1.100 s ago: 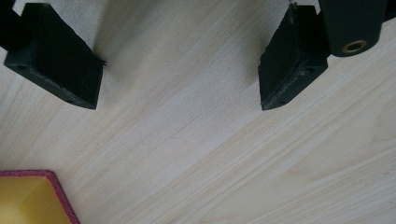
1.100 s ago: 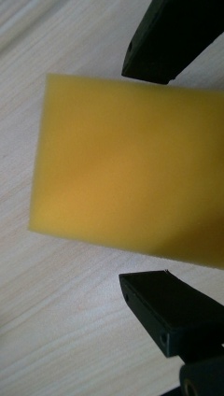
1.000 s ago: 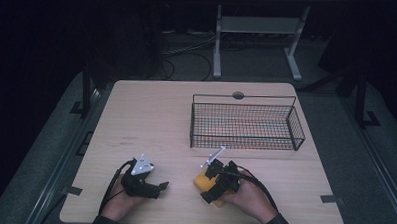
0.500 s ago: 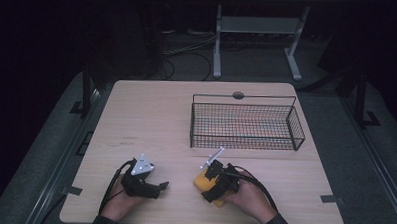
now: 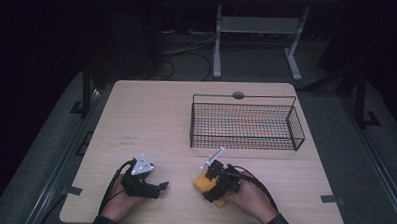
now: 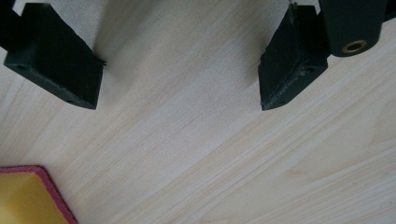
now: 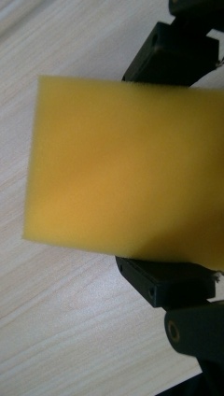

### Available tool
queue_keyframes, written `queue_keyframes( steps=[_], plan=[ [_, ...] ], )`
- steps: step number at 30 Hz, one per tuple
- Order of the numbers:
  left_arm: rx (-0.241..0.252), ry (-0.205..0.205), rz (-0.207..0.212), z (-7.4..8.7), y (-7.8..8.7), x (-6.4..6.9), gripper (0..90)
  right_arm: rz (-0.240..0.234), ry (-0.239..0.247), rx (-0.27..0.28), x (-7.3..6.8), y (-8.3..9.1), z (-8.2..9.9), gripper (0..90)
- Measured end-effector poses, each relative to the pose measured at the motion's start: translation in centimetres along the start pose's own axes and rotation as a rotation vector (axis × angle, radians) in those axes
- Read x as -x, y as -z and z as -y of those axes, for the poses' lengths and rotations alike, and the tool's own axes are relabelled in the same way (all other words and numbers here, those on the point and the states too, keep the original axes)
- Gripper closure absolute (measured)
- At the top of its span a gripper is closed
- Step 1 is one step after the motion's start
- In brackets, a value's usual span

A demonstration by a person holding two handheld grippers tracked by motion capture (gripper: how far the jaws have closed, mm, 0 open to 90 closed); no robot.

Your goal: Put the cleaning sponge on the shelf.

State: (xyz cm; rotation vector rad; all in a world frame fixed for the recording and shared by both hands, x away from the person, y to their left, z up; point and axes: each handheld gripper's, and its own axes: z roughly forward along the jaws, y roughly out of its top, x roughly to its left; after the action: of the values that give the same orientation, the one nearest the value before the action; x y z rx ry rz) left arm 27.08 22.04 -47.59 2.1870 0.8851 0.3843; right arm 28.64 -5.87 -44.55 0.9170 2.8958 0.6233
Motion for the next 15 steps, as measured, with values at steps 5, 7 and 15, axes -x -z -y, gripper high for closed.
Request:
queue_keyframes(
  steps=[5, 7, 15],
  plan=[
    [0.001, 0.001, -0.001, 0.0, 0.0, 0.0, 13.1, 0.0, -0.004, 0.005, 0.2, 0.5, 0.0, 20.7],
    [0.001, 0.001, -0.001, 0.0, 0.0, 0.0, 13.1, 0.001, -0.012, 0.011, 0.4, 0.8, 0.1, 20.7],
    [0.0, 0.001, -0.001, 0.0, 0.0, 0.0, 13.1, 0.008, -0.028, 0.03, 1.2, 2.0, 0.4, 20.8]
  ],
)
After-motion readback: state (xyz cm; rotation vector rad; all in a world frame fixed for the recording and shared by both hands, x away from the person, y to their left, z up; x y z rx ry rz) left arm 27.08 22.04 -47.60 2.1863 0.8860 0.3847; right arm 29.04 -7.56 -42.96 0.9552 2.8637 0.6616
